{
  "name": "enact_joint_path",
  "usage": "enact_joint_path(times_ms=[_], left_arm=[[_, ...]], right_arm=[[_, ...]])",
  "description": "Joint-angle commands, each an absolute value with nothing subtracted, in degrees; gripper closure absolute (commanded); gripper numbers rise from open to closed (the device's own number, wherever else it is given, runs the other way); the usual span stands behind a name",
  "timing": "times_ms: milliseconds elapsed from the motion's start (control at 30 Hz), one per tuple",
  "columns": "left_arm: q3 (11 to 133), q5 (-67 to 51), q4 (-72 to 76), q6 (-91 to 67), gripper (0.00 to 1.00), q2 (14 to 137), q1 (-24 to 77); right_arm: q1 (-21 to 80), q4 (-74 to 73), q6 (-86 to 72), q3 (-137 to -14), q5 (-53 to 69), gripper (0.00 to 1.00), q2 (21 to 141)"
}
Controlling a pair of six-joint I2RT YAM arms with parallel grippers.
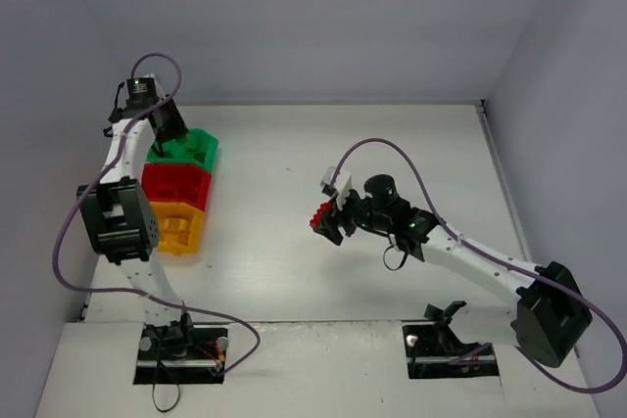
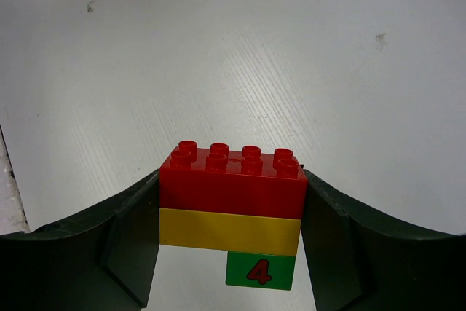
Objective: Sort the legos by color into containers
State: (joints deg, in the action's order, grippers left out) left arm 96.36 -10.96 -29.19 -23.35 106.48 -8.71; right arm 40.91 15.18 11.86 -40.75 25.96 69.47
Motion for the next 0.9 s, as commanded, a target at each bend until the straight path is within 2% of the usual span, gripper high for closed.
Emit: enact_joint_path(times_ms=[0,167,200,300,400,667,867], left_arm=[[102.6,-7.8,-27.1,-21.5,0.67,109.0,-8.9],[106.0,-8.5,-27.7,-21.9,0.52,111.3,-8.9],[105.6,-9.0,-27.3,-22.1,0.47,110.2,-8.7],[102.4,-9.8,-26.0,-22.9,0.41,106.5,-8.0],[96.5,-12.0,-23.7,-24.6,0.41,100.3,-7.4],[77.2,-19.4,-13.4,-34.5,0.41,80.9,-1.9],[66.1,-18.5,-4.8,-42.0,0.41,69.2,9.9]], right_arm=[[40.7,19.0,11.6,-44.7,27.6,1.00,70.0],[40.7,19.2,11.2,-45.9,27.6,1.00,70.9],[40.6,19.2,10.9,-46.1,27.4,1.00,71.1],[40.6,19.8,8.4,-47.2,25.9,1.00,72.0],[40.7,20.5,3.0,-49.7,23.1,1.00,73.1],[40.5,20.7,-21.0,-58.5,1.3,1.00,76.8],[40.6,14.1,-43.4,-69.1,-6.7,1.00,82.3]])
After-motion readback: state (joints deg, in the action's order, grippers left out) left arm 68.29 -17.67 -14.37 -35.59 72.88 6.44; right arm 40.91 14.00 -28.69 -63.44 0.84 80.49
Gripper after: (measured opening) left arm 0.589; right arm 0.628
